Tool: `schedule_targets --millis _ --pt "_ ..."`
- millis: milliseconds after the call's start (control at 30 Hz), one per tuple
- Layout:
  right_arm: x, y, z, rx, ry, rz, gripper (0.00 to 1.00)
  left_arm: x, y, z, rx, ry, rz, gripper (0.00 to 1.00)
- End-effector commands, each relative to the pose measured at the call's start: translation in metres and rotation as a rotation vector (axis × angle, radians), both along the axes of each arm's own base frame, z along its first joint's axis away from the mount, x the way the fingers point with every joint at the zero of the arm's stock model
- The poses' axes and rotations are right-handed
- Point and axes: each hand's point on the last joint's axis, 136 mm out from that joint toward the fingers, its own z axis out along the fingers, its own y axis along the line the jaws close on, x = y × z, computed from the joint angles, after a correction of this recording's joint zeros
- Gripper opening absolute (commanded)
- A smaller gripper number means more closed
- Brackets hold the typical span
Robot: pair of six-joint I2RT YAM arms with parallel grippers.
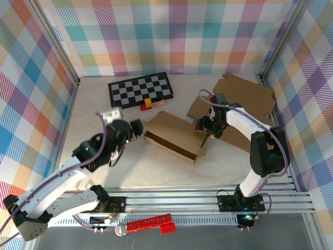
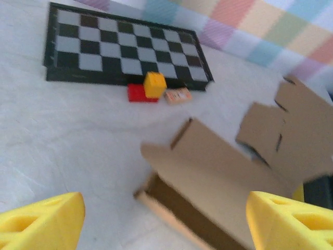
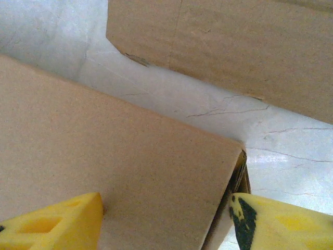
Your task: Fold the paper box
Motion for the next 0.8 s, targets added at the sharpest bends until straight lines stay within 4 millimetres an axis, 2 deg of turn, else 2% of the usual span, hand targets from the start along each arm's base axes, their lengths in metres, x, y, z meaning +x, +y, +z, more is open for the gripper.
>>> schedule_targets --millis 0,100,233,333,367,433,600,667,767 --pt "-0.002 -0.014 0.019 -0.076 -0.034 0.003 0.71 0.012 -0.005 -0.022 0.041 0.198 -0.095 0.79" --pt "0.005 -0.020 0.036 -0.106 -0.077 -0.006 0.73 0.045 -0.017 -0.021 0.047 0.246 -0.144 0.79" --pt "0.018 -0.030 0.035 -0.127 -0.065 -0.033 0.73 0.086 -0.043 -0.027 0.067 0.287 -0.226 0.75" --pt "0.030 -0.041 0.026 -0.136 -0.047 -0.071 0.72 0.105 -0.069 -0.049 0.058 0.344 -0.307 0.67" --pt "0.035 -0.045 0.022 -0.129 -0.037 -0.088 0.72 0.109 -0.077 -0.063 0.043 0.377 -0.328 0.63" --pt "0.046 -0.051 0.013 -0.121 -0.015 -0.107 0.72 0.111 -0.093 -0.083 0.015 0.422 -0.375 0.55" --pt "0.067 -0.063 -0.020 -0.143 0.085 -0.097 0.72 0.090 -0.120 -0.128 0.037 0.528 -0.455 0.55" --pt "0.071 -0.060 -0.034 -0.139 0.137 -0.068 0.70 0.080 -0.123 -0.144 0.061 0.571 -0.464 0.55" --pt "0.071 -0.048 -0.052 -0.107 0.208 -0.011 0.68 0.064 -0.113 -0.167 0.089 0.634 -0.433 0.56"
